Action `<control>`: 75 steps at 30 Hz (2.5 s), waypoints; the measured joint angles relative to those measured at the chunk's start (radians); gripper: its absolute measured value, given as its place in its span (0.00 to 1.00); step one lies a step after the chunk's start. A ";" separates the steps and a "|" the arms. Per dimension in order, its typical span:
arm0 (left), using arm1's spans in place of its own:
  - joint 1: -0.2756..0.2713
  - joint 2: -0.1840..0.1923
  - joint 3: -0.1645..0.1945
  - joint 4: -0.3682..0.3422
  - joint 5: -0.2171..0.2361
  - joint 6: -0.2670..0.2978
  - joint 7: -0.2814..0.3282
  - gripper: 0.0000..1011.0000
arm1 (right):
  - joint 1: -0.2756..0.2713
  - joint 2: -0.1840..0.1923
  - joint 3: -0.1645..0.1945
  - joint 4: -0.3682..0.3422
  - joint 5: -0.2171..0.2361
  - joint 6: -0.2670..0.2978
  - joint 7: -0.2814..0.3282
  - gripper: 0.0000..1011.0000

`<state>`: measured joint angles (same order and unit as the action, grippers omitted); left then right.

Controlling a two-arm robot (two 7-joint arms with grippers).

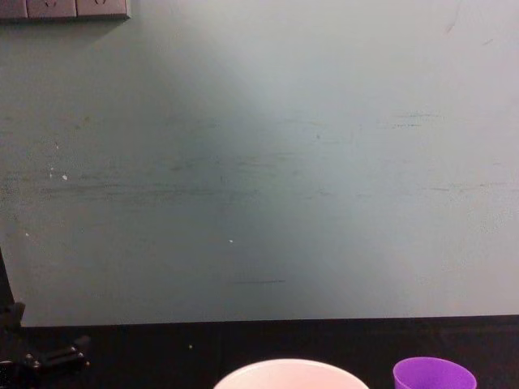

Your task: Pick up the cup and pour the mung beans from the cup into the bowl.

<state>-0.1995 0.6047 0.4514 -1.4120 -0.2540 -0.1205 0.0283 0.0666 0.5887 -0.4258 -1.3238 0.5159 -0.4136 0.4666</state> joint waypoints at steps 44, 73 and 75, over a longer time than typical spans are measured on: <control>0.000 0.000 0.000 0.000 0.000 0.000 0.000 0.99 | 0.163 -0.156 -0.005 0.123 -0.087 0.104 0.024 0.92; 0.000 0.000 0.000 0.000 0.000 0.000 0.000 0.99 | 0.105 -0.081 0.133 -0.121 -0.053 0.238 -0.002 0.73; 0.000 0.000 0.000 0.000 0.000 0.000 0.000 0.99 | 0.104 -0.070 0.148 -0.163 -0.054 0.284 -0.017 0.73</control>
<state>-0.1995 0.6047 0.4514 -1.4120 -0.2540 -0.1205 0.0283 0.1708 0.5190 -0.2778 -1.4870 0.4617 -0.1292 0.4492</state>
